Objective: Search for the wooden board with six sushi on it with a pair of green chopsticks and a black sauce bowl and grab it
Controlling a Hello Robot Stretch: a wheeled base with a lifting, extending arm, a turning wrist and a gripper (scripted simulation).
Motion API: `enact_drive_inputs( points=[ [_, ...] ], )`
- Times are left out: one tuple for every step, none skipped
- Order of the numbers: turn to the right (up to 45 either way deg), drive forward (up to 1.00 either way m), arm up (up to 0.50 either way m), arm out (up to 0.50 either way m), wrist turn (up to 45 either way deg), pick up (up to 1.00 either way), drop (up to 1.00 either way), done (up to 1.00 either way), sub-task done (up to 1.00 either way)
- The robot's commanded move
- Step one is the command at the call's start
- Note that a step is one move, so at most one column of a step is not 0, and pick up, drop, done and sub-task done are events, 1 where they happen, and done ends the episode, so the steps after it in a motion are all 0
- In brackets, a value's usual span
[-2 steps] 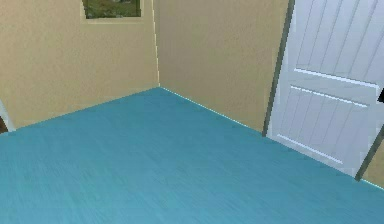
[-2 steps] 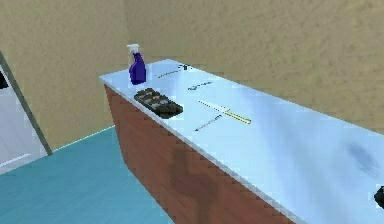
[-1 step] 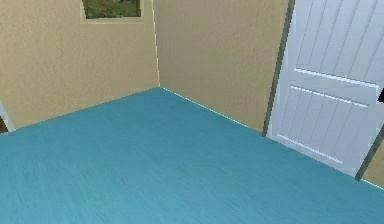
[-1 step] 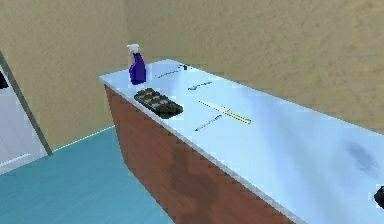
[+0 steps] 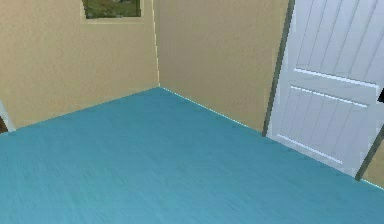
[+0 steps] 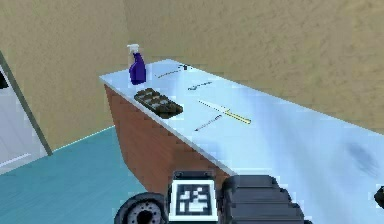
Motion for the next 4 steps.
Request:
enact_drive_inputs(
  points=[
    [0.0, 0.00, 0.00, 0.50, 0.0, 0.00, 0.00, 0.00, 0.00],
    [0.0, 0.00, 0.00, 0.00, 45.0, 0.00, 0.00, 0.00, 0.00],
    [0.0, 0.00, 0.00, 0.00, 45.0, 0.00, 0.00, 0.00, 0.00],
    [0.0, 0.00, 0.00, 0.00, 45.0, 0.00, 0.00, 0.00, 0.00]
  ],
)
